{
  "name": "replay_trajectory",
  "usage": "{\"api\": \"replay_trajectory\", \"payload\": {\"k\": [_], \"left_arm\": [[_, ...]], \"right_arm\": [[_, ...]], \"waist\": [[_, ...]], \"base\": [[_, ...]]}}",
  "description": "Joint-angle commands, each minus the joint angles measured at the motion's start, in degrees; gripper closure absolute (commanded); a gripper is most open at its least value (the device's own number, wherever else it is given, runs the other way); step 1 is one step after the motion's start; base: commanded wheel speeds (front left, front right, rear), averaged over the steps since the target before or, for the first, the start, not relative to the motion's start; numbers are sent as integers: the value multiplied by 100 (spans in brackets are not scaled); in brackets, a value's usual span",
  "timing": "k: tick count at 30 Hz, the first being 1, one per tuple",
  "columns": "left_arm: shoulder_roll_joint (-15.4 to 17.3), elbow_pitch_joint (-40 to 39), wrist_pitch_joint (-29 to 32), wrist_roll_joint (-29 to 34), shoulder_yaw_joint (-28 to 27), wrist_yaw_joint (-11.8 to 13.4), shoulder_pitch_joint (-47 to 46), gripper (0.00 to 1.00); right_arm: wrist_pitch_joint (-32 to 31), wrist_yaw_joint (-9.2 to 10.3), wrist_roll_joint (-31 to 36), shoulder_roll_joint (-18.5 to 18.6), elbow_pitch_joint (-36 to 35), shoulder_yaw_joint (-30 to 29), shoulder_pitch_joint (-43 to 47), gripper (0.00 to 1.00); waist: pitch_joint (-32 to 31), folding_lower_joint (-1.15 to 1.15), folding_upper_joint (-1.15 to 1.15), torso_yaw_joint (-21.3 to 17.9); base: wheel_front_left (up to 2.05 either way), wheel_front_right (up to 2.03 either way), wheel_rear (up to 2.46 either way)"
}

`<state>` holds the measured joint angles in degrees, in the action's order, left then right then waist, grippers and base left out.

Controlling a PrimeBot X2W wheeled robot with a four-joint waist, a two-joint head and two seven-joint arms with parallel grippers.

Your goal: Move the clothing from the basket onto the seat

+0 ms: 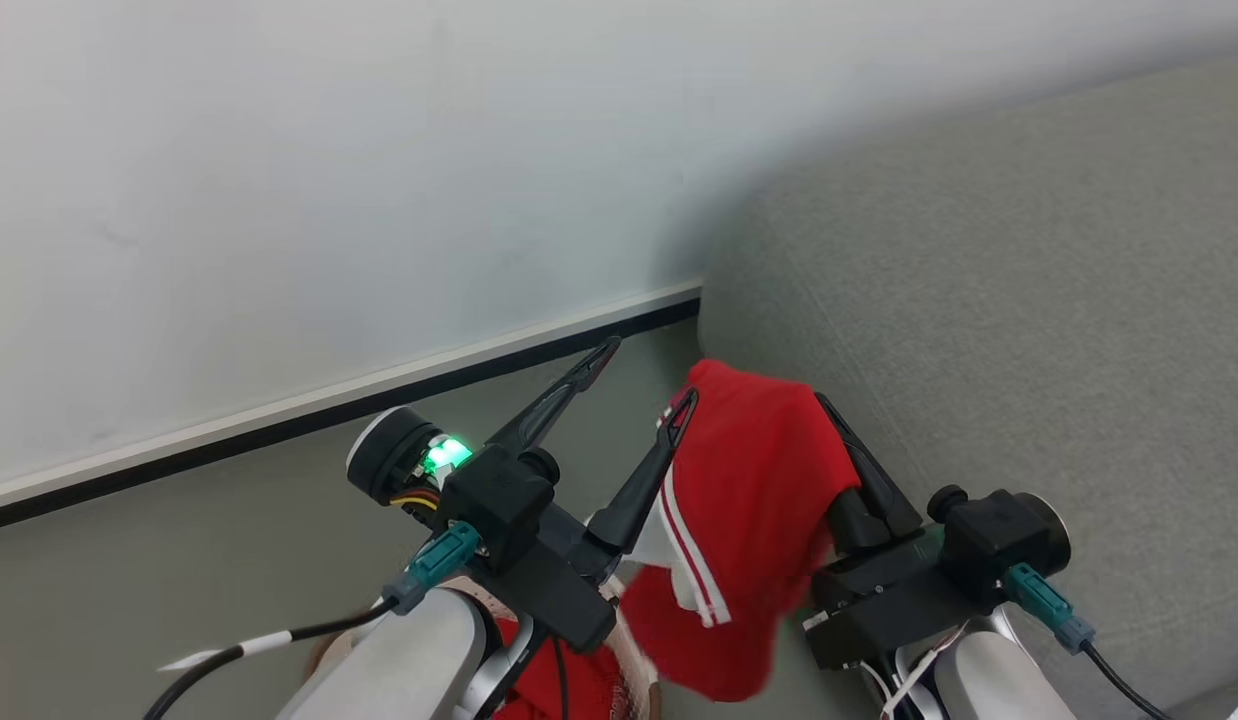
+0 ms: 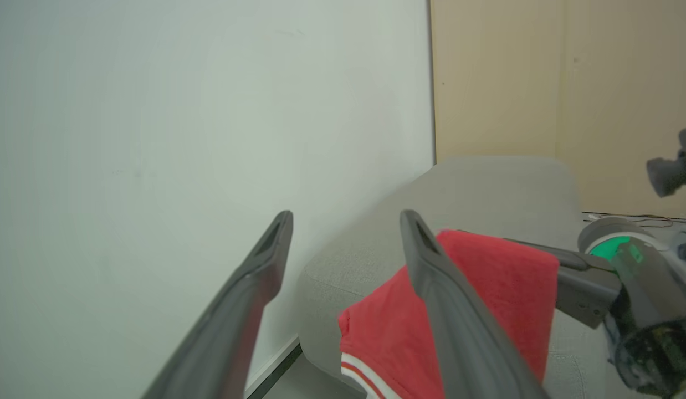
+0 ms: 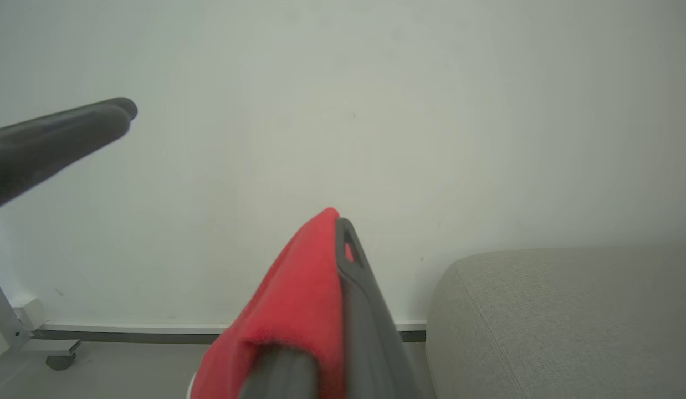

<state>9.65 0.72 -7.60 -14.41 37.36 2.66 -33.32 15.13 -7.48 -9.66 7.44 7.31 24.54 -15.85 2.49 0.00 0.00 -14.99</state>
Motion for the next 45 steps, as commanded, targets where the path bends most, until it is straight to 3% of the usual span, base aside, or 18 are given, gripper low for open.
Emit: {"api": "replay_trajectory", "payload": {"k": [1, 16, 35, 45], "left_arm": [[40, -17, 28, 50, 12, 7, -92, 0], [83, -28, 53, 107, 116, -59, -351, 0], [-274, 614, -103, -6, 595, -537, -903, 0], [-169, 501, 273, 184, 764, -617, -1301, 0]], "right_arm": [[9, -2, -42, -44, -61, -8, -15, 100], [9, -2, 40, -288, -478, -180, -44, 100], [9, -2, 315, -437, -1135, -969, 356, 100], [9, -2, -3, -459, -1315, -1771, -745, 100]], "waist": [[162, 0, 0, -297], [646, 0, 0, -1425], [1100, 0, 0, -1616], [1953, 0, 0, -1619]], "base": [[0, 0, 0], [0, 0, 0], [0, 0, 0], [0, 0, 0]]}}
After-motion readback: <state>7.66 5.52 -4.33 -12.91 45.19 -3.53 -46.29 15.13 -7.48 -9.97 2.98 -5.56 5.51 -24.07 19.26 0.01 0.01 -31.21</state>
